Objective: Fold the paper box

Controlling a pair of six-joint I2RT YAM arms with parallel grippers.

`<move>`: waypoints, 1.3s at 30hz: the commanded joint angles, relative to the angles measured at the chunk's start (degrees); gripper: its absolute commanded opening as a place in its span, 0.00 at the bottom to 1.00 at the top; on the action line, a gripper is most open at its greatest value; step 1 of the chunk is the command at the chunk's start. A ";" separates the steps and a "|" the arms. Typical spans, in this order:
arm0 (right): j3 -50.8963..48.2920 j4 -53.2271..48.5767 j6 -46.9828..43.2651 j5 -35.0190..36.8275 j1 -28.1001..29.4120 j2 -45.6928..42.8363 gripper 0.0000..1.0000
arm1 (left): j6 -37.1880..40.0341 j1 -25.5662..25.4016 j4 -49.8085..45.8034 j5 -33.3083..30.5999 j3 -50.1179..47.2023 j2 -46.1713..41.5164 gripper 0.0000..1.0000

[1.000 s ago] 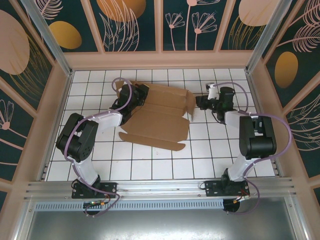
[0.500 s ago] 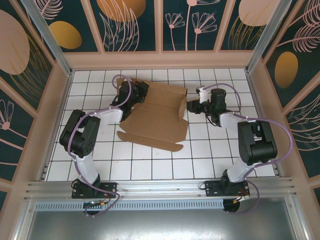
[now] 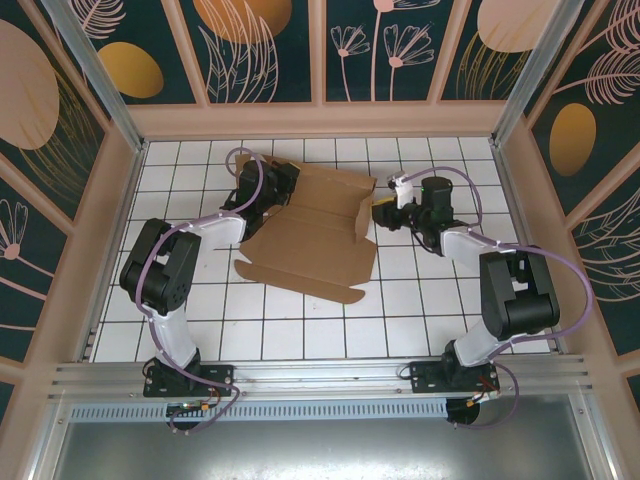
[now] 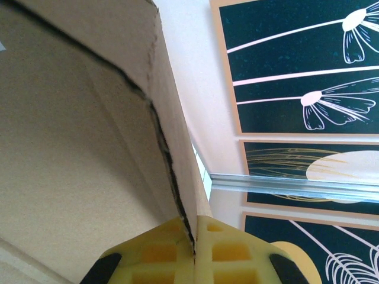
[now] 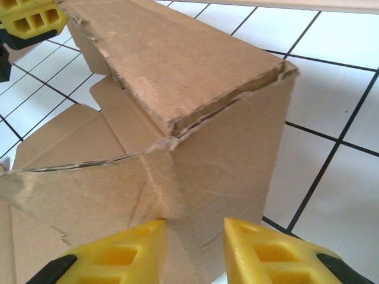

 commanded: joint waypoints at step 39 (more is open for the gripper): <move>14.53 -11.09 4.56 43.41 9.03 13.98 0.16 | -0.52 0.36 -1.34 0.49 -3.32 -5.61 0.00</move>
